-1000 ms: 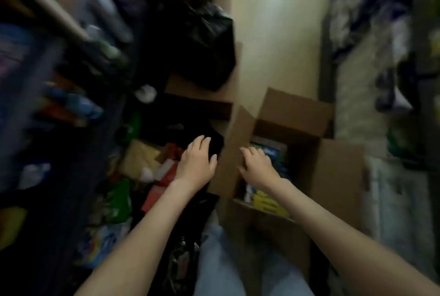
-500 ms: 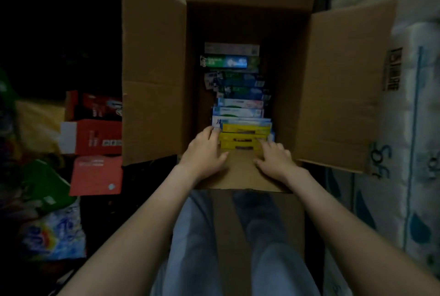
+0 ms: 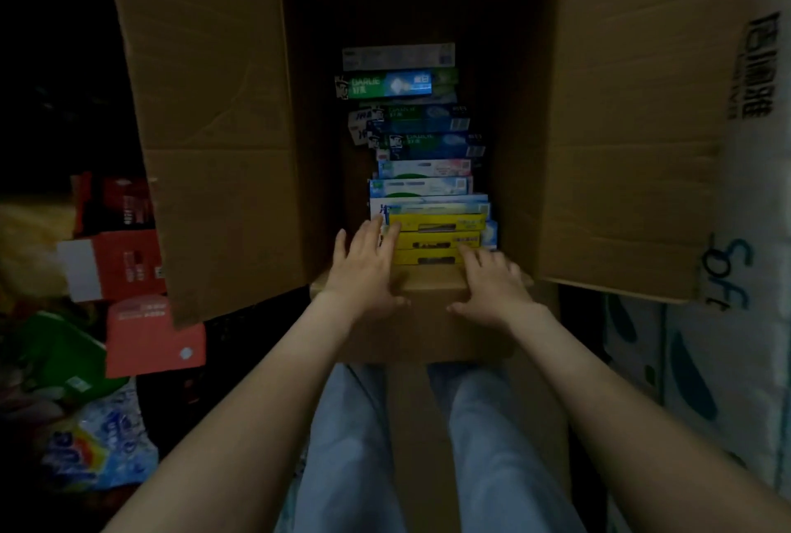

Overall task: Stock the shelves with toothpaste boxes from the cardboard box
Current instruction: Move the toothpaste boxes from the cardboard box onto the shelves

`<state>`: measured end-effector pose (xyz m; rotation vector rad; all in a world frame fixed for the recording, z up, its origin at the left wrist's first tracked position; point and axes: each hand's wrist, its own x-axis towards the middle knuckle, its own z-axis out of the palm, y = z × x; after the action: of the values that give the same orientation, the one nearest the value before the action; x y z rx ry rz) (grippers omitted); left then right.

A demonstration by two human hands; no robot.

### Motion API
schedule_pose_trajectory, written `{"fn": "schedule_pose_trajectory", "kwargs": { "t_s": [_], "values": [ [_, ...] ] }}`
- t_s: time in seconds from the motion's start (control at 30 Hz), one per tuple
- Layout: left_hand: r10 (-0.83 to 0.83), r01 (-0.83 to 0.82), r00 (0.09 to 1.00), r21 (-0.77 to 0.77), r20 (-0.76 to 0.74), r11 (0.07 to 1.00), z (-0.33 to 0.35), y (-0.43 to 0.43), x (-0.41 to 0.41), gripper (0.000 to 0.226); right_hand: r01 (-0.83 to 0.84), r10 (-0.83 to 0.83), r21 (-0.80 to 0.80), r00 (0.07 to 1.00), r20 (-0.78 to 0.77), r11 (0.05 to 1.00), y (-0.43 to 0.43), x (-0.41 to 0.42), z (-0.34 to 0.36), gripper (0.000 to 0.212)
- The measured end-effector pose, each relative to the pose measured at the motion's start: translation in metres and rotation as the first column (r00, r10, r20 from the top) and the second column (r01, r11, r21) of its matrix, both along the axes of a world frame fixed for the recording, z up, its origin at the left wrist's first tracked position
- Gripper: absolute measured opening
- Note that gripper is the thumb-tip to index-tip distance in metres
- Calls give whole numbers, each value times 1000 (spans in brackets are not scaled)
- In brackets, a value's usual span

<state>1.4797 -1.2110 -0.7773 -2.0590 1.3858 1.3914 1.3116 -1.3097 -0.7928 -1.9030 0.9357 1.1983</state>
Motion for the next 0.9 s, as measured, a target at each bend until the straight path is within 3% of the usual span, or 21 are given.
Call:
{"fn": "schedule_pose_trajectory", "kwargs": {
  "t_s": [0.13,0.23,0.33,0.4,0.5,0.6,0.7,0.77,0.83,0.9],
  "values": [
    [21,-19,998,26,-66,999,-26,-1,1,124,132,-130,191,991,-26,973,-16,11,-20,114],
    [59,-42,981,95,-183,995,-42,-2,5,131,261,-278,148,955,103,954,-36,22,-40,95],
    [196,-175,956,114,-218,978,-55,1,9,112,99,-108,77,987,118,992,-49,32,-65,90],
    [334,-329,934,64,-128,942,-63,4,10,91,-66,61,93,997,49,993,-49,37,-79,97],
    [503,-503,864,19,20,864,-68,3,13,73,-186,186,-13,982,35,982,-46,45,-88,97],
    [628,-625,777,75,-42,777,-62,-1,14,65,-281,294,-130,951,97,951,-46,50,-82,75],
    [650,-648,754,50,-98,760,-49,-3,13,61,-299,343,-228,921,185,927,-51,49,-63,43],
    [664,-669,732,23,-156,743,-30,-4,14,63,-281,332,-224,912,241,933,-57,51,-37,38],
    [715,-737,660,-12,-232,676,1,-6,19,66,-213,248,-146,922,298,966,-63,58,3,36],
    [831,-884,431,18,-352,467,46,-5,30,67,-107,107,-20,937,332,994,-69,73,57,37]
  ]
}}
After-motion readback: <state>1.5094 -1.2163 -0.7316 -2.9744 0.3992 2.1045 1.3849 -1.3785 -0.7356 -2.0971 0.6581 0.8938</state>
